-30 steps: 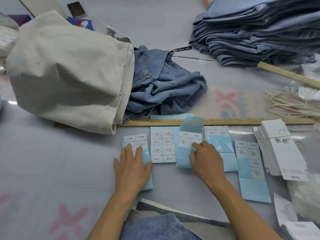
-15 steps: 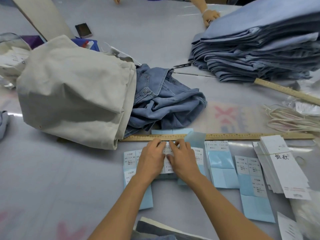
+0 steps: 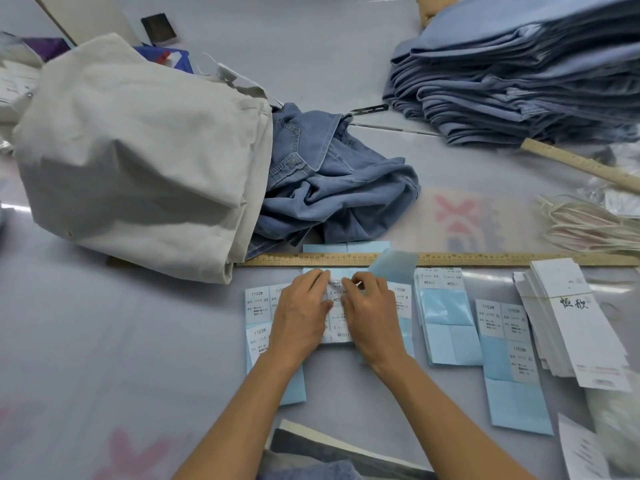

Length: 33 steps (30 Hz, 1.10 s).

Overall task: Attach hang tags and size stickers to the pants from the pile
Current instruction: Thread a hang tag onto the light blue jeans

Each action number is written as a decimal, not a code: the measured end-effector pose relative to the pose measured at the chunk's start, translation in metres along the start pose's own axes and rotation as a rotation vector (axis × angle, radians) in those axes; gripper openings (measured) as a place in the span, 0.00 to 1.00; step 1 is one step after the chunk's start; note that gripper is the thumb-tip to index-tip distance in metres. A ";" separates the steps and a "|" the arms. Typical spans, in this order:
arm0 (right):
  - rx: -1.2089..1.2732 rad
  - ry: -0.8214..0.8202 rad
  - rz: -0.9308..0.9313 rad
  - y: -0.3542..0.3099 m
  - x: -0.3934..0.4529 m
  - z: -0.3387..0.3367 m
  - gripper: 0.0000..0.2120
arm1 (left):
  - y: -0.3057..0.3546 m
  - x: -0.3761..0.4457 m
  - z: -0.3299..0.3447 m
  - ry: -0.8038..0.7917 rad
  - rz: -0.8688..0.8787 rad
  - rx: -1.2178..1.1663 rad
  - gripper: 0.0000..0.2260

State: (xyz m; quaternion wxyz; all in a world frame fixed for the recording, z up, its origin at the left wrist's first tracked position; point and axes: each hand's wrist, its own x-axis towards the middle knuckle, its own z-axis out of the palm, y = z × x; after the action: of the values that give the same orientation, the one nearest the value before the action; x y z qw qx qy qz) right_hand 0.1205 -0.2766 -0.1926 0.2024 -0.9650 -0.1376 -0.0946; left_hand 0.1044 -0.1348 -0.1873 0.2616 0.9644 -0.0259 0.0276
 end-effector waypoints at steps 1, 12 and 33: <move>0.011 0.003 -0.001 -0.001 -0.001 0.000 0.11 | -0.001 0.001 0.000 -0.006 -0.005 0.003 0.27; -0.083 -0.022 -0.053 0.003 0.001 -0.003 0.19 | -0.008 0.005 -0.003 0.035 -0.091 -0.098 0.28; 0.150 0.070 -0.058 -0.001 0.000 0.001 0.21 | -0.005 0.001 -0.001 0.060 -0.079 -0.110 0.28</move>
State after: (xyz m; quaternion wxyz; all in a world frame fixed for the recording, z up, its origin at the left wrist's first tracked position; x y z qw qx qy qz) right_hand 0.1201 -0.2750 -0.1936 0.2760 -0.9389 -0.1649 -0.1233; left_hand 0.1057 -0.1296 -0.1886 0.3159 0.9476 0.0185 0.0447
